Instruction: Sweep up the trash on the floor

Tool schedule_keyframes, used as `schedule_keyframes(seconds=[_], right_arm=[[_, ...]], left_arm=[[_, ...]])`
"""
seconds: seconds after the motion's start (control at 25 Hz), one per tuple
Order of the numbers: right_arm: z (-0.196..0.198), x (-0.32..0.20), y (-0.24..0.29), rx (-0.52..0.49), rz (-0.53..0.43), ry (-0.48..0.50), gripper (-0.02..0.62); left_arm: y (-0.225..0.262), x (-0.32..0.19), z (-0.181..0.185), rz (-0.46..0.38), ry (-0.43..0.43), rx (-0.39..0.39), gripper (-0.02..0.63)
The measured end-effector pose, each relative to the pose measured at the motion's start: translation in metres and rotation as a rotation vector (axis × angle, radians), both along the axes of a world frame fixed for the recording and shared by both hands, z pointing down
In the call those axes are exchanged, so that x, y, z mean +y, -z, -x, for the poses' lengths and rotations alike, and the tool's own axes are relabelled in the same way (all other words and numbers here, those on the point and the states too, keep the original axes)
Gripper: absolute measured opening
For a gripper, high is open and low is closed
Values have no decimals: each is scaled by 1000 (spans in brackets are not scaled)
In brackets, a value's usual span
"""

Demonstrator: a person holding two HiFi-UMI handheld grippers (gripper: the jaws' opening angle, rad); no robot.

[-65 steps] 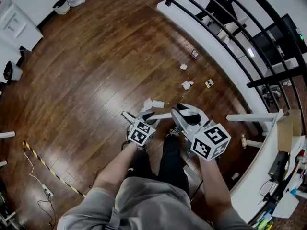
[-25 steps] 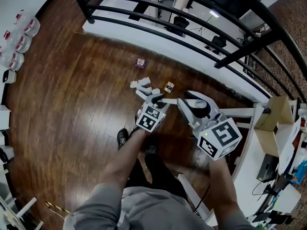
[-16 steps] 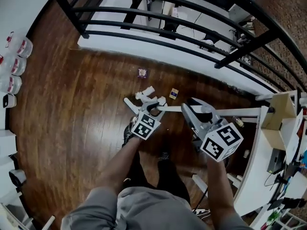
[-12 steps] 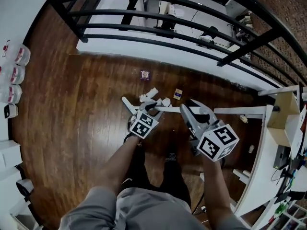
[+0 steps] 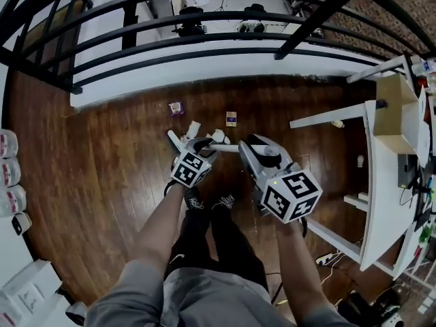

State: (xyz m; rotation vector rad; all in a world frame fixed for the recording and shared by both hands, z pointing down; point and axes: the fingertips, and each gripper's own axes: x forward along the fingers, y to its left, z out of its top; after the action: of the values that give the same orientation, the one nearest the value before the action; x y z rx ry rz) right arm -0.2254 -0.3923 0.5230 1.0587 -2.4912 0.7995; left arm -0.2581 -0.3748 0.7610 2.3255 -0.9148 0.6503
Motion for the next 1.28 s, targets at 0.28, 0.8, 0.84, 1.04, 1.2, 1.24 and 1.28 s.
schedule_keyframes(seconds=[0.28,0.8,0.84,1.04,1.2,1.24,1.28], right_arm=[[-93,-8,0,3,11,-149,87],[-145,-34,20,-152,21,-254,89],[-134,-39,20,-162,20,-252,89],[-67,-73,5,-188,35,-292,89],[-28,-90,-14,-193,80,-395,89],[-21,-92,-19,-187,93,-418,89],[-16,-94,-24,-177,100,-438,89]], left_arm=[[-3,-13,-88,4,-162,-19,161],[29,-39,-110,-49,-294,-135,149],[30,-46,-97,-50,-302,-146,149],[15,-84,-22,-31,-349,-185,150],[-2,-102,17,2,-450,-194,152],[-6,-103,22,16,-478,-191,152],[-11,-105,25,27,-503,-185,152]])
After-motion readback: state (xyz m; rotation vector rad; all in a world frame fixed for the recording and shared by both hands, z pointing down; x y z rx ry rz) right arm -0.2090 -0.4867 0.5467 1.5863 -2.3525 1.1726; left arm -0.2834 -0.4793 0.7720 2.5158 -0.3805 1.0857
